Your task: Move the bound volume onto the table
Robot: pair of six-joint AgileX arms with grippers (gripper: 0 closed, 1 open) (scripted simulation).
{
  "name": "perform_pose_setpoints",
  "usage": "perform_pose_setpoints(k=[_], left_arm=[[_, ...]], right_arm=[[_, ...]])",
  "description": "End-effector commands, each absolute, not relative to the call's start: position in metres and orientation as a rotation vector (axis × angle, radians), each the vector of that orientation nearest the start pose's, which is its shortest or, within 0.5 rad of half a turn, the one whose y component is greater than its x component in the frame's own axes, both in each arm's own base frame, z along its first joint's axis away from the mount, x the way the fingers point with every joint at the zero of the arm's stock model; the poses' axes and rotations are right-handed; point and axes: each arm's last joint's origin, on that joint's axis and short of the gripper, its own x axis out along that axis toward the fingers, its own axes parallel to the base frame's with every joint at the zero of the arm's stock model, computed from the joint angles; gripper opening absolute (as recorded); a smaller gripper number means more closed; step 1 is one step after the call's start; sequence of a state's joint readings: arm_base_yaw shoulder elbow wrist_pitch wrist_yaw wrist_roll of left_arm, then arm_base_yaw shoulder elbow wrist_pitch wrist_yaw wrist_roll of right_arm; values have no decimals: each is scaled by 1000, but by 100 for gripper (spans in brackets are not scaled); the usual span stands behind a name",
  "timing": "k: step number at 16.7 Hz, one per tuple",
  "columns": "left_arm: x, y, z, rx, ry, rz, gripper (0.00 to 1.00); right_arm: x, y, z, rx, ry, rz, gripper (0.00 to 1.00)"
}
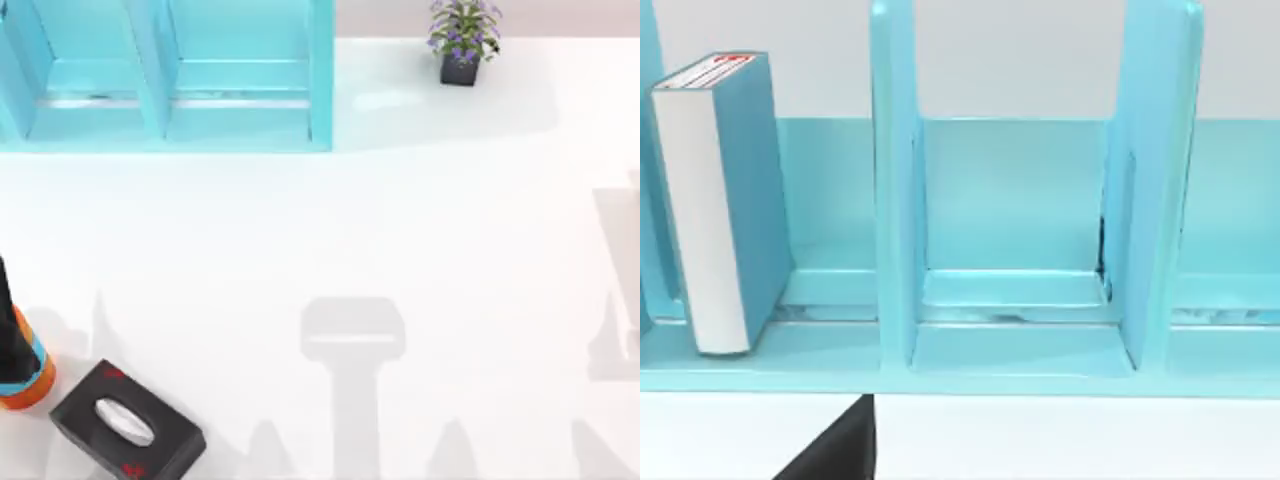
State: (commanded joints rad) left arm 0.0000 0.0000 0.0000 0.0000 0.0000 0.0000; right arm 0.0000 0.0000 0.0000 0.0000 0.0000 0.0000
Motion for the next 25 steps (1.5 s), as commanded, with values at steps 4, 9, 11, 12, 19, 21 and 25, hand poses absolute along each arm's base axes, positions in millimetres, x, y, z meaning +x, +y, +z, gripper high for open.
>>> perform_pose_setpoints(k=[4, 9, 11, 12, 19, 21, 25], left_arm=[[106, 0, 166, 2, -7, -1, 100], [123, 7, 204, 21, -13, -9, 100], [140, 13, 222, 30, 2, -13, 100], [152, 18, 230, 33, 12, -15, 100], [271, 86, 234, 41, 104, -26, 100], [303, 113, 212, 35, 134, -30, 100], [344, 162, 156, 19, 178, -37, 100]], right_arm=[[106, -1, 160, 0, 0, 0, 100], [106, -1, 160, 0, 0, 0, 100], [106, -1, 160, 0, 0, 0, 100], [106, -1, 160, 0, 0, 0, 100], [106, -1, 160, 0, 0, 0, 100], [106, -1, 160, 0, 0, 0, 100], [106, -1, 160, 0, 0, 0, 100]])
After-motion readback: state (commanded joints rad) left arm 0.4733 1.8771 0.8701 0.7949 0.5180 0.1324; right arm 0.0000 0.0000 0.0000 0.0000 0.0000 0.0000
